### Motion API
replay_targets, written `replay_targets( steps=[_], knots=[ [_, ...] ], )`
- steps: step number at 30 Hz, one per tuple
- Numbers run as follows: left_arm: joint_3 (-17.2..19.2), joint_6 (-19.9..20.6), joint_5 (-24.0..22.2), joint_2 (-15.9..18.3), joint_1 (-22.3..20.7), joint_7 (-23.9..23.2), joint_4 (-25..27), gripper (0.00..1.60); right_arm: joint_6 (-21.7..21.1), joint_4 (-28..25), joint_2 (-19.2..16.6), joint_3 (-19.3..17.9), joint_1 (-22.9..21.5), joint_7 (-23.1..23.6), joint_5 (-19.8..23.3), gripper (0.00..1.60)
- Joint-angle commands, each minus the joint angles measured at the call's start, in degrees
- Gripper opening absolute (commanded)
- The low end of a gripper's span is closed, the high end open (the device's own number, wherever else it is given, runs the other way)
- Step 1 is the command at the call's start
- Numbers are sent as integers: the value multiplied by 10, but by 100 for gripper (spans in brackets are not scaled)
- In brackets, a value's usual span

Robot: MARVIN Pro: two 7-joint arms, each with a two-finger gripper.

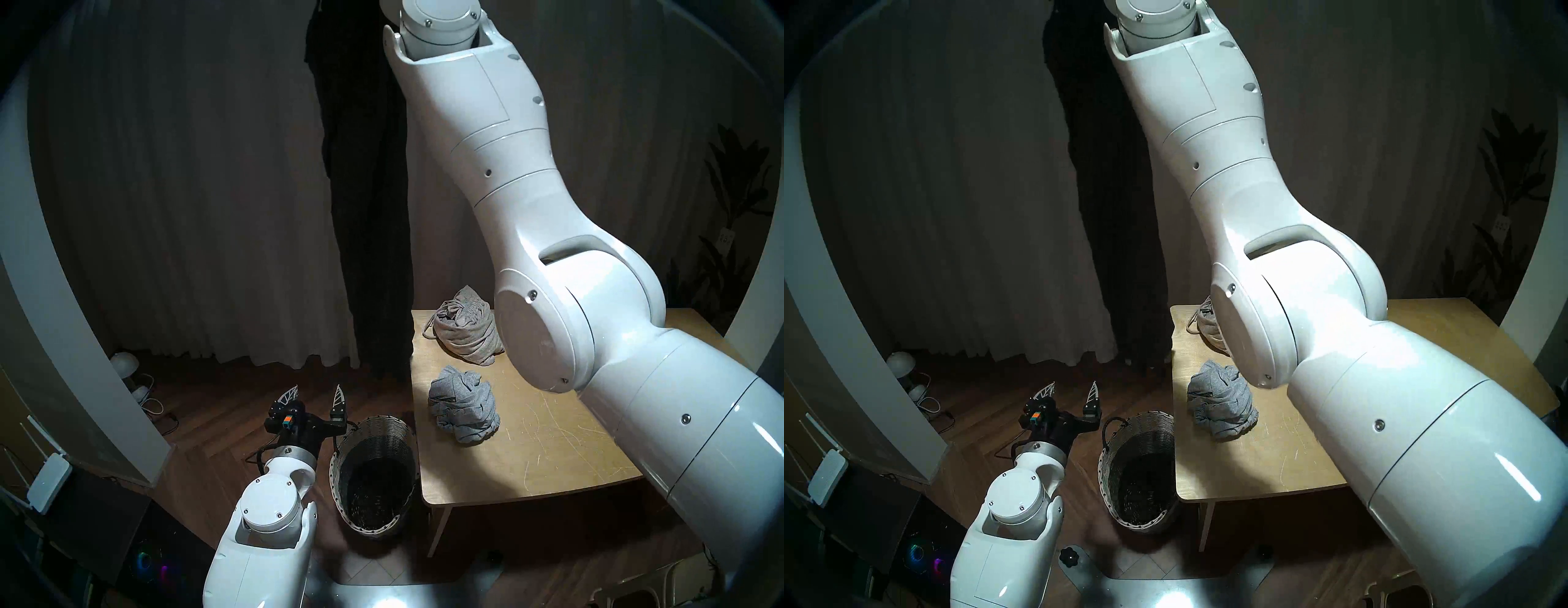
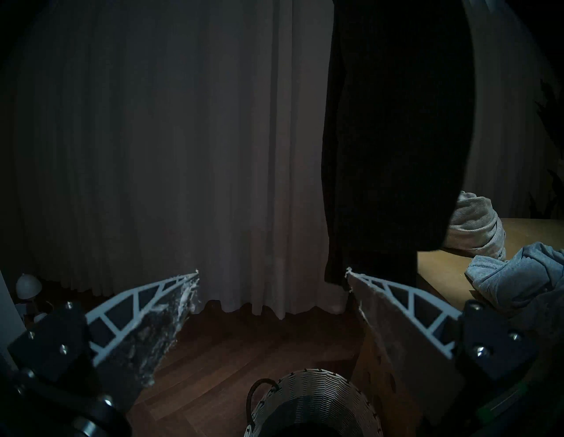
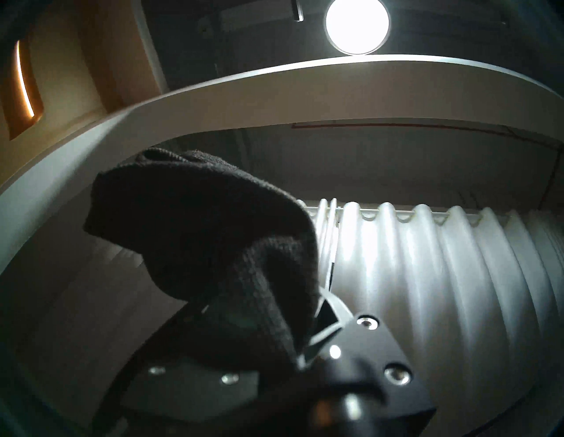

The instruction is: Toss clothes into the laundry hamper

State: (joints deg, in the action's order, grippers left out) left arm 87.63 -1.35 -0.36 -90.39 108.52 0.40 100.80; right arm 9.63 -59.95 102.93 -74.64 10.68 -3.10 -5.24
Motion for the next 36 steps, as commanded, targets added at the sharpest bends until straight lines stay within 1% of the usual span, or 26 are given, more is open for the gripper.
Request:
replay_targets(
  steps=[1,3,6,7,9,10,12,14,15,16,17,18,19,20,22,25,27,28,30,36],
  knots=[
    [1,-4,0,0,-1,1,17,160,49,-22,-25,3,67,-4,25,0],
    [1,-4,0,0,-1,1,17,160,54,-20,-37,1,75,-6,31,0],
    [1,-4,0,0,-1,1,17,160,65,-29,-56,-4,100,-10,35,0],
    [1,-4,0,0,-1,1,17,160,65,-29,-56,-4,100,-10,35,0],
    [1,-4,0,0,-1,1,17,160,74,-40,-70,-9,123,-11,37,0],
    [1,-4,0,0,-1,1,17,160,71,-41,-77,-12,136,-13,36,0],
    [1,-4,0,0,0,1,18,160,74,-29,-88,-12,145,-13,43,0],
    [2,-4,0,0,0,1,19,160,86,-39,-95,-10,163,-10,50,0],
    [2,-4,0,0,1,1,21,160,102,-63,-97,-6,180,-3,61,0],
    [2,-4,0,0,1,1,21,160,102,-63,-97,-6,180,-3,61,0],
    [2,-3,0,0,2,2,22,160,134,-86,-90,-11,202,10,66,0],
    [2,-3,0,0,3,2,23,160,140,-92,-89,-9,202,13,71,0],
    [2,-3,0,0,2,2,22,160,136,-87,-85,-7,193,17,74,0],
    [2,-3,0,0,2,2,22,160,161,-107,-82,-1,202,28,80,0],
    [2,-3,0,0,2,1,22,160,171,-117,-78,8,206,40,83,0],
    [2,-3,0,0,2,1,22,160,190,-139,-74,27,227,59,90,0],
    [2,-3,0,0,2,1,22,160,193,-155,-72,39,246,69,94,0],
    [2,-3,0,0,2,1,22,160,196,-154,-72,44,253,74,96,0],
    [2,-3,0,-1,3,2,23,160,189,-174,-79,50,278,79,101,0],
    [2,-2,0,-1,5,2,26,160,138,-218,-107,55,329,69,103,0]
  ],
)
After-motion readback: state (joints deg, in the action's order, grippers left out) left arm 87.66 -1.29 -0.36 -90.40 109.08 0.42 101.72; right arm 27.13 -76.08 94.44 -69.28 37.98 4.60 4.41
